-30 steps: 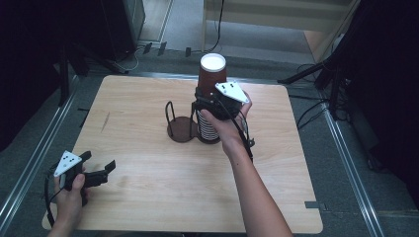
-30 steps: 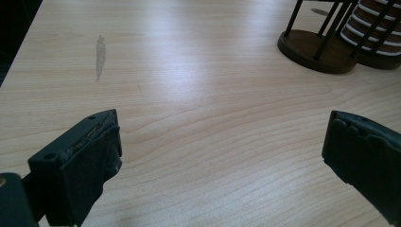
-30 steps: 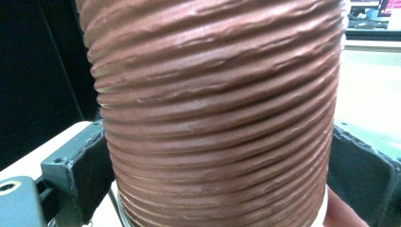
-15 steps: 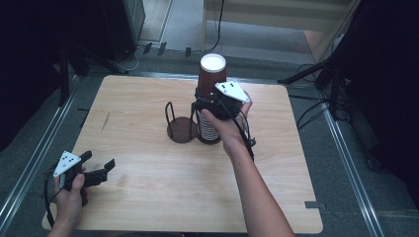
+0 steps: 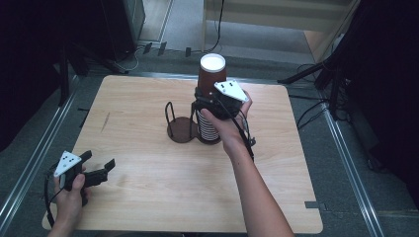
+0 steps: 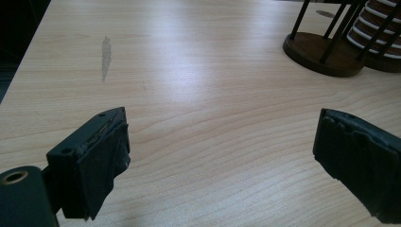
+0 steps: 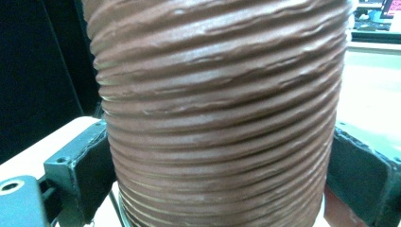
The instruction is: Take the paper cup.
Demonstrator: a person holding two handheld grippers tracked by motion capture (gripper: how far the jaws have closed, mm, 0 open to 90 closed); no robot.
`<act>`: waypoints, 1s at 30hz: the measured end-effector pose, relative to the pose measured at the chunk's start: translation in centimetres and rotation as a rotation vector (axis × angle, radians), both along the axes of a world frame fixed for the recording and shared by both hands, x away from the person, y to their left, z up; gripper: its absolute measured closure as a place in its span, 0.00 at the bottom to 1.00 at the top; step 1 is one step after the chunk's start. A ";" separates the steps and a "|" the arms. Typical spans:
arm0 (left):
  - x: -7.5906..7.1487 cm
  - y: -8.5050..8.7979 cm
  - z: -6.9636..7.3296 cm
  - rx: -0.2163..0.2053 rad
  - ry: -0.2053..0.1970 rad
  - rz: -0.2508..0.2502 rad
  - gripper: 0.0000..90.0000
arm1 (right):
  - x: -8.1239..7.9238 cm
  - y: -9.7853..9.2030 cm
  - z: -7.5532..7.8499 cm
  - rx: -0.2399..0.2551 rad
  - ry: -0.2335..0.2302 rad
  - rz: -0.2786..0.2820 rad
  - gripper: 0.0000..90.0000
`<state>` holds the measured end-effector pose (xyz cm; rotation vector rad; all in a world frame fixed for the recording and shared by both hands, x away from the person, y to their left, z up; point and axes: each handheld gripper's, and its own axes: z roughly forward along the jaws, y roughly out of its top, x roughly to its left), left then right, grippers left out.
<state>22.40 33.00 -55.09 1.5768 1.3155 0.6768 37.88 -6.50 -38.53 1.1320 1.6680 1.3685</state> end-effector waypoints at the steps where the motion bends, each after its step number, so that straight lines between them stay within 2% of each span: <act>1: 0.0 0.0 0.0 -0.001 0.000 0.000 0.06 | 0.0 0.0 0.0 0.001 0.003 -0.002 0.06; 5: 0.0 0.0 0.0 -0.002 -0.001 -0.001 0.06 | -0.1 0.1 0.1 -0.009 -0.015 -0.003 0.09; 15: 0.0 0.0 0.0 0.001 0.000 -0.004 0.06 | -0.1 0.1 0.3 -0.009 -0.020 -0.001 0.09; 19: 0.0 0.0 0.0 0.001 0.000 -0.004 0.06 | -0.2 0.2 1.0 0.017 -0.034 -0.001 0.10; 23: 0.0 0.0 0.0 0.001 0.000 -0.003 0.06 | -0.2 0.3 1.3 -0.001 -0.042 -0.003 0.11; 30: 0.0 0.0 0.0 0.001 0.001 0.001 0.06 | -0.1 0.3 2.2 0.009 -0.064 -0.008 0.11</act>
